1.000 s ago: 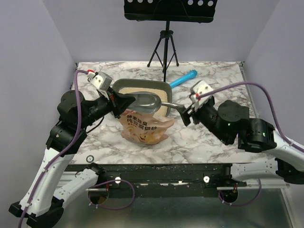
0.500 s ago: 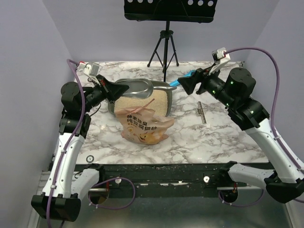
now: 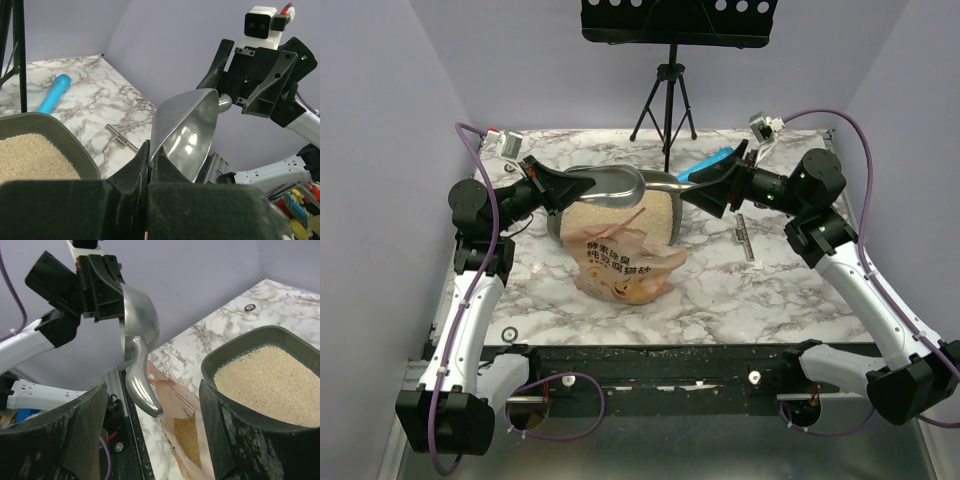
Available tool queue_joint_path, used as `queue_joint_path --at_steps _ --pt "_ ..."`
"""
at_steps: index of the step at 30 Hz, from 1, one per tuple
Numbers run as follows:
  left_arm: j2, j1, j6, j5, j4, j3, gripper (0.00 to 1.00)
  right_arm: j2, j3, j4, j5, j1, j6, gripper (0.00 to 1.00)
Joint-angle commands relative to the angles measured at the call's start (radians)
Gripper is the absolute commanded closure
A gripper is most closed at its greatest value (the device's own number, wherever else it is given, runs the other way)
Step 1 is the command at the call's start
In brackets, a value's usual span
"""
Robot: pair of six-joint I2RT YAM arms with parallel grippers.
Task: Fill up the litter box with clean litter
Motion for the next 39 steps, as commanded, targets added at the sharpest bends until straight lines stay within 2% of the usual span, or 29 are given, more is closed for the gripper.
queue_joint_path --at_steps 1,10,17,39 --pt "0.0 -0.001 -0.073 0.033 0.154 -0.009 1.0 0.031 0.004 0.123 -0.129 0.0 0.064 0.2" --pt "0.016 0.0 -0.096 0.033 0.191 -0.013 1.0 0.061 0.002 0.227 -0.178 0.003 0.14 0.24" --pt "0.023 -0.001 -0.099 0.027 0.204 -0.021 1.0 0.091 0.044 0.215 -0.193 0.009 0.141 0.37" --pt "0.036 0.0 -0.092 0.027 0.21 -0.03 1.0 0.13 0.096 0.218 -0.167 0.058 0.119 0.51"
